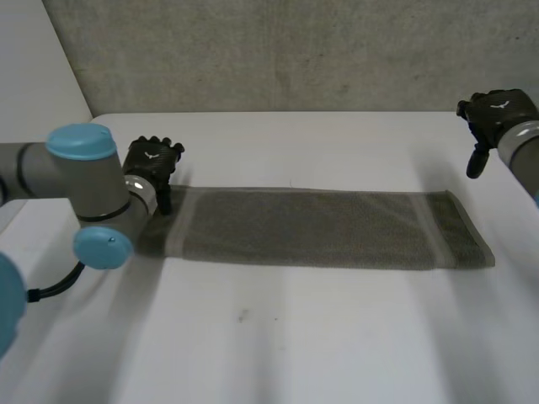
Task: Fold the towel.
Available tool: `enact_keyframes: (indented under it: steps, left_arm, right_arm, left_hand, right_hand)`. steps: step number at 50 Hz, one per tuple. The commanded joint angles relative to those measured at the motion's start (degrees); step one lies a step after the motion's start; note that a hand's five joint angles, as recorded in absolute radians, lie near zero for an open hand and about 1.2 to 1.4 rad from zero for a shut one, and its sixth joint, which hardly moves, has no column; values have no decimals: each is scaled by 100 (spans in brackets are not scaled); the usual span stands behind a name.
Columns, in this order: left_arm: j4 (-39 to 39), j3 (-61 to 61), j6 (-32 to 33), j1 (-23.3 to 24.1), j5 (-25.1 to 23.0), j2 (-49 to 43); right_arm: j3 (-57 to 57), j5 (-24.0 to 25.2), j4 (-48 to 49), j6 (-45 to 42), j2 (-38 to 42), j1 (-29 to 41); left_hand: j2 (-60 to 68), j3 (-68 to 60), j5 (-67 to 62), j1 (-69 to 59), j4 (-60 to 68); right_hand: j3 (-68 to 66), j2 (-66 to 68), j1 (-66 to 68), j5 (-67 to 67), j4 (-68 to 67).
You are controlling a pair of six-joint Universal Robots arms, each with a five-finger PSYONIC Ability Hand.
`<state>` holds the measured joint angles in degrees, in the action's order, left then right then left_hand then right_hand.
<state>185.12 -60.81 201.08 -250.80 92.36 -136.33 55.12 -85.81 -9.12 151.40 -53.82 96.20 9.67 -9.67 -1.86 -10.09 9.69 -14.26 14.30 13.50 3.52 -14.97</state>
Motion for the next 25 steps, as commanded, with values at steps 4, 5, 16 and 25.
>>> enact_keyframes:
  steps: [4,5,16,25]
  left_arm:
    - [138,-1784,-946,-4,1,2090]
    - [138,-1785,-948,-4,1,2093]
    - [-1171,-1363,-1756,102,194,3403]
    - [-2471,-994,-1835,497,107,3307]
  right_arm:
    - [2390,531,560,47,-1596,-321]
    - [2703,539,665,47,-1710,-338]
    - [4041,838,1447,12,-1738,-540]
    - [4095,830,1940,-321,-1052,-558]
  left_hand:
    - [71,-71,148,-29,69]
    - [71,-71,148,-29,70]
    - [122,-122,97,-80,120]
    - [55,-55,164,-13,53]
  right_hand:
    - [426,-430,-350,-352,497]
    - [426,-430,-350,-352,497]
    - [426,-430,-350,-352,497]
    - [67,-71,9,7,138]
